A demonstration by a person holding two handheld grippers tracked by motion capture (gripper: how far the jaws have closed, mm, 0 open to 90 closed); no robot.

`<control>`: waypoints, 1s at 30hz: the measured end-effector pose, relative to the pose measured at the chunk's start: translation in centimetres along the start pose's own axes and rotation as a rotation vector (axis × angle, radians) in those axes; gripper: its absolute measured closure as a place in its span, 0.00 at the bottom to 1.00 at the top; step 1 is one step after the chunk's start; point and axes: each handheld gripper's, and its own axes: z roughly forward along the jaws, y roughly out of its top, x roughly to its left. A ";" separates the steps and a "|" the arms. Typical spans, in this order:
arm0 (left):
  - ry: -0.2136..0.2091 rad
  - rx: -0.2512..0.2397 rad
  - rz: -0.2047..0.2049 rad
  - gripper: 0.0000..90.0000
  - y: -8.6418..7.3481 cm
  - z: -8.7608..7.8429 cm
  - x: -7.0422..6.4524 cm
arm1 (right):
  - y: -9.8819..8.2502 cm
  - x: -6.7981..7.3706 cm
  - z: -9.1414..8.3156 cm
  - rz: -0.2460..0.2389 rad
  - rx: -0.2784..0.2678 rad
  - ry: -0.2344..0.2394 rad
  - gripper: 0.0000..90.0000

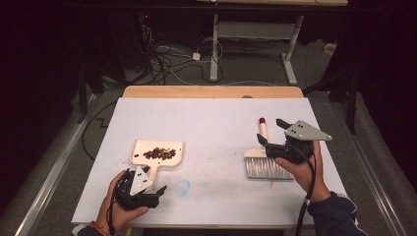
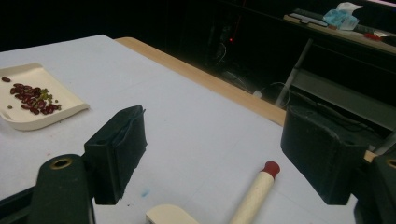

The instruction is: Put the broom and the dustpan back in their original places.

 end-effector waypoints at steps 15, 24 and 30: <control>-0.020 0.009 -0.010 0.22 0.1 0.1 -0.3 | -1.1 0.7 -2.2 -0.032 0.000 0.035 0.25; -0.029 0.016 0.019 0.22 0.1 0.3 -0.6 | -1.7 0.6 -3.1 -0.050 -0.006 0.050 0.25; -0.037 0.016 0.023 0.22 0.1 0.3 -0.6 | -2.3 0.8 -3.4 -0.053 -0.009 0.068 0.24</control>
